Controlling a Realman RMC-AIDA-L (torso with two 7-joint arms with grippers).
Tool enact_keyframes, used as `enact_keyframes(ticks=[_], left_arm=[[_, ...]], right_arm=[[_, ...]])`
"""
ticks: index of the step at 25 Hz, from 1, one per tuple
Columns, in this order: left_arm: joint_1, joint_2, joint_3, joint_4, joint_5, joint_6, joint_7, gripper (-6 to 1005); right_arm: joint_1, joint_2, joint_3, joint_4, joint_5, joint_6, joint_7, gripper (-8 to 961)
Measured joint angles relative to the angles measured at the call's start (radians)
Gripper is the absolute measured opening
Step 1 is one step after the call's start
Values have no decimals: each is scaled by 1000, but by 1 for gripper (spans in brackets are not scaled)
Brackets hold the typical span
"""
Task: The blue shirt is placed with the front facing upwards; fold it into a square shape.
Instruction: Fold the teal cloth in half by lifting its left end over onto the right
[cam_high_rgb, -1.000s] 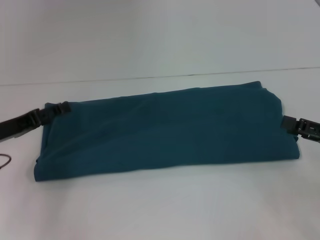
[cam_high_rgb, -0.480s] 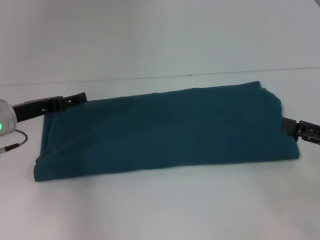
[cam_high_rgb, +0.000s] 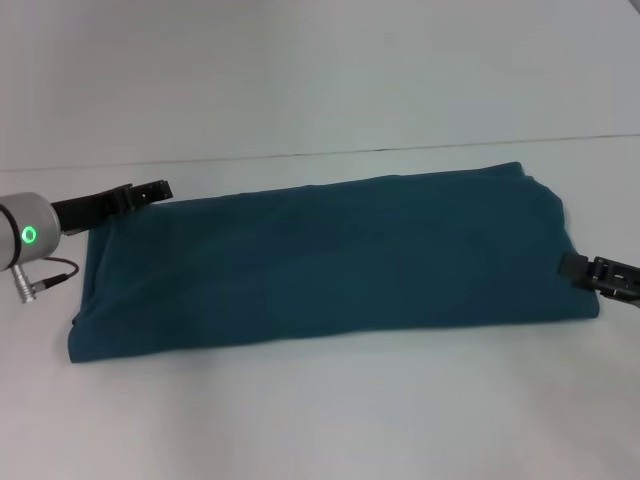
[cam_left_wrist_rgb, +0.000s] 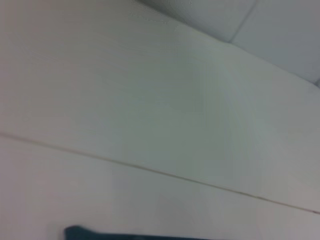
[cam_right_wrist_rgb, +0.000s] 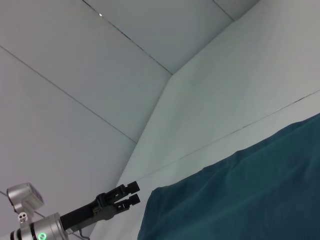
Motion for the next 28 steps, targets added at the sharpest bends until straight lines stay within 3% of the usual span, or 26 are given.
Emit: enact_keyframes(ticks=[7,15,28], left_arm=[[-37,-1,13,-59,40,-118,-59,910],[-71,-6,86,-108,69,-237,-58,906],[-81,0,89,-138,115,-230,-66,899]], right_arm=[[2,0,-5,0,-1,4,1,914],[5,1,-10,3,-3,10,2,915],[13,-8,-10,29,-3,17,6,914]])
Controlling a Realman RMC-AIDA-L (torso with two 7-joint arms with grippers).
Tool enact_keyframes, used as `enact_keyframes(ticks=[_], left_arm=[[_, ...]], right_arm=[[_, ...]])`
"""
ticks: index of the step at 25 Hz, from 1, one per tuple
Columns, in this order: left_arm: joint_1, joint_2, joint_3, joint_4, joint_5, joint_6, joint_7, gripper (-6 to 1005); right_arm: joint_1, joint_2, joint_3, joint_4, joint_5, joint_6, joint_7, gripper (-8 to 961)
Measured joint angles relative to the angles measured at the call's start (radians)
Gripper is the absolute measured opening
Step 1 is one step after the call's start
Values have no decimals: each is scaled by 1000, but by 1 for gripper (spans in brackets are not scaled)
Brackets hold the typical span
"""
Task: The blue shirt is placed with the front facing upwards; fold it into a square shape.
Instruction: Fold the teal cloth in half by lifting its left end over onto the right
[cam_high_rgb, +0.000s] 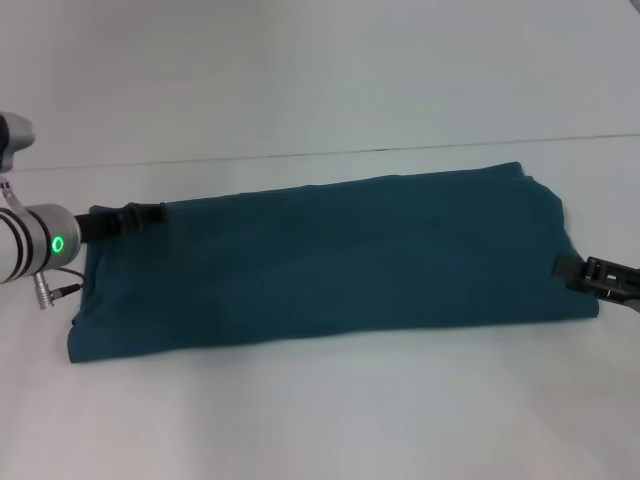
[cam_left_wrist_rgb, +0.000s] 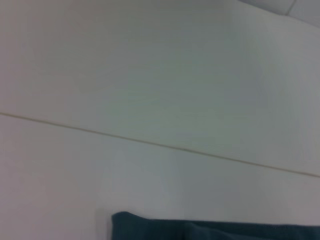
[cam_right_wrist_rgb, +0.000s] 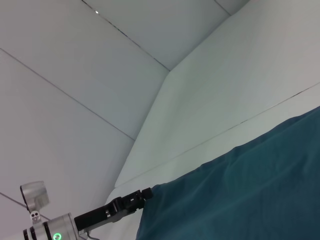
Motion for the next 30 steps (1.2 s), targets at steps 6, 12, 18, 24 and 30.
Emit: enact_keyframes(ticks=[6,12,18,24,30], left_arm=[[-11,-3,17,-2,11,-2,-3,824],[-12,0,15,-3,19,-4,-6,636],[-13,0,16,-3,20,-12,-6,478],[-12,0,15,-4,28,-16,-7,189],[-9,-2,13,1,29,-21,-7,11]], right_arm=[[-4,0,2,0,0,0,6,915],[-5,0,2,0,0,0,6,914],[-6,0,0,0,0,0,6,914],[-9,0,1,0,0,-1,6,914],[-11,0,2,0,0,-1,8,915]])
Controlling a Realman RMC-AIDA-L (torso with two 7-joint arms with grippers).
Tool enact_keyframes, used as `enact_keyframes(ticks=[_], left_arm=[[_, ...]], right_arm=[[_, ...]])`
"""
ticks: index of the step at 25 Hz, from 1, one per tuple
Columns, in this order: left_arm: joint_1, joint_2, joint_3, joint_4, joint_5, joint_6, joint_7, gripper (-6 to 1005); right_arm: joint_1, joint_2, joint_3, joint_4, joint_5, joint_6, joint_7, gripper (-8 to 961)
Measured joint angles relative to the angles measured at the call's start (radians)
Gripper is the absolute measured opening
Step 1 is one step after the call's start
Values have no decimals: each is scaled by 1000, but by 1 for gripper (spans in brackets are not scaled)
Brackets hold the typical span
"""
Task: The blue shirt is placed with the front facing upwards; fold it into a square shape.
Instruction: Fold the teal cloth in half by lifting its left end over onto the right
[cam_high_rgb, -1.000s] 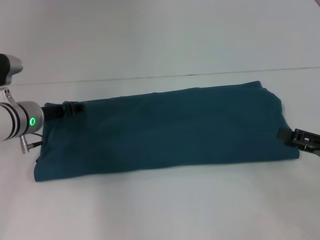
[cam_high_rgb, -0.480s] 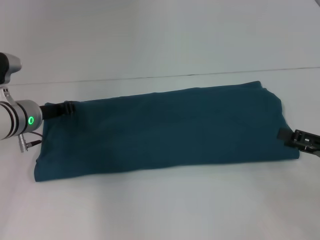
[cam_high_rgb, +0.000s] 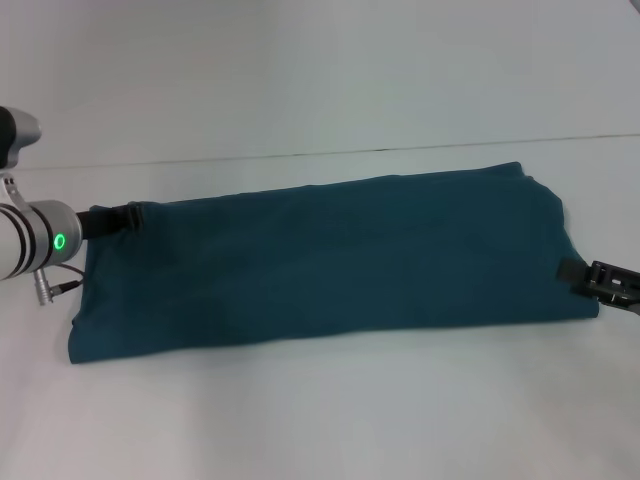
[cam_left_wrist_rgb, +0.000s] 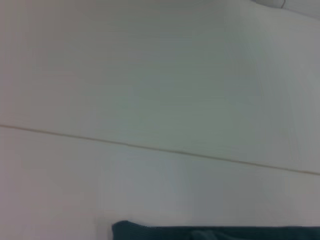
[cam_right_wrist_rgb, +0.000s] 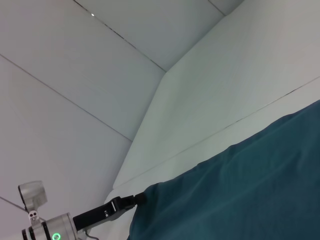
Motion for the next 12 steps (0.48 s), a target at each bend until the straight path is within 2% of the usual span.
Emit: enact_keyframes(ticks=[12], left_arm=[[15,-1,-13,6,-3,-68,-14,11]], right_arm=[[3,-1,-3,0,0,-1,12,914]])
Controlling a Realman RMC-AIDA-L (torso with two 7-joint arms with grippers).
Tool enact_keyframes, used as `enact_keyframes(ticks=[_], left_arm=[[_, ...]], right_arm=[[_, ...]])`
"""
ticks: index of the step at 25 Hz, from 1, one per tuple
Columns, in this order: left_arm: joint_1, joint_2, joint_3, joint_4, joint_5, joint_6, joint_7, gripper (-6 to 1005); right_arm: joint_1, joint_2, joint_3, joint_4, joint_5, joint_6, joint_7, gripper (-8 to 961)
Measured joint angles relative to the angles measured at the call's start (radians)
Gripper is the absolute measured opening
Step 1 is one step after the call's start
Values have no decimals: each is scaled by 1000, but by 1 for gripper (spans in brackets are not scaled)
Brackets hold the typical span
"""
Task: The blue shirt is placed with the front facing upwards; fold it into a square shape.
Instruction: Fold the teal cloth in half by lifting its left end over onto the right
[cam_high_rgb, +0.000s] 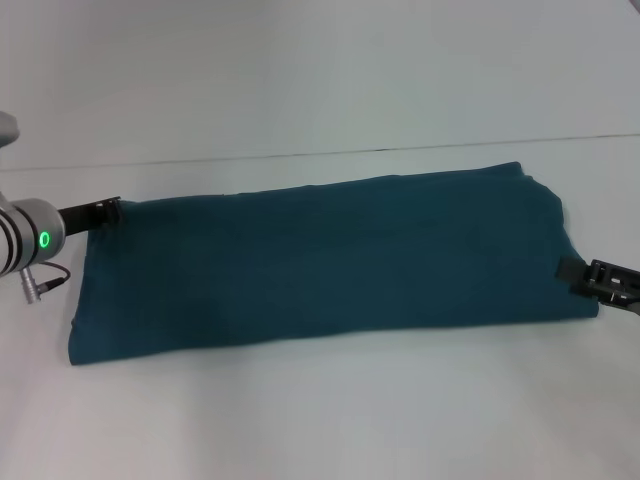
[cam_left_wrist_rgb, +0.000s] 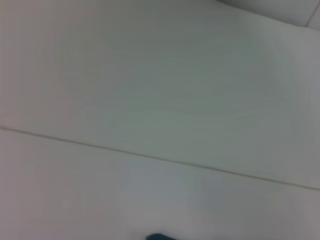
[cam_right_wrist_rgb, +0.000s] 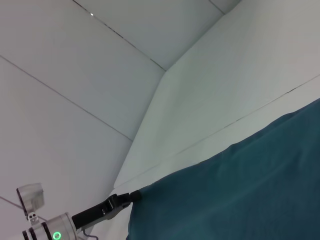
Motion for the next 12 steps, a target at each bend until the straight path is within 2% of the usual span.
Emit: enact_keyframes(ticks=[12], left_arm=[[4,-5,21,11,3,-18,0,18]], right_arm=[[0,0,-2,0,-10,2,1,915]])
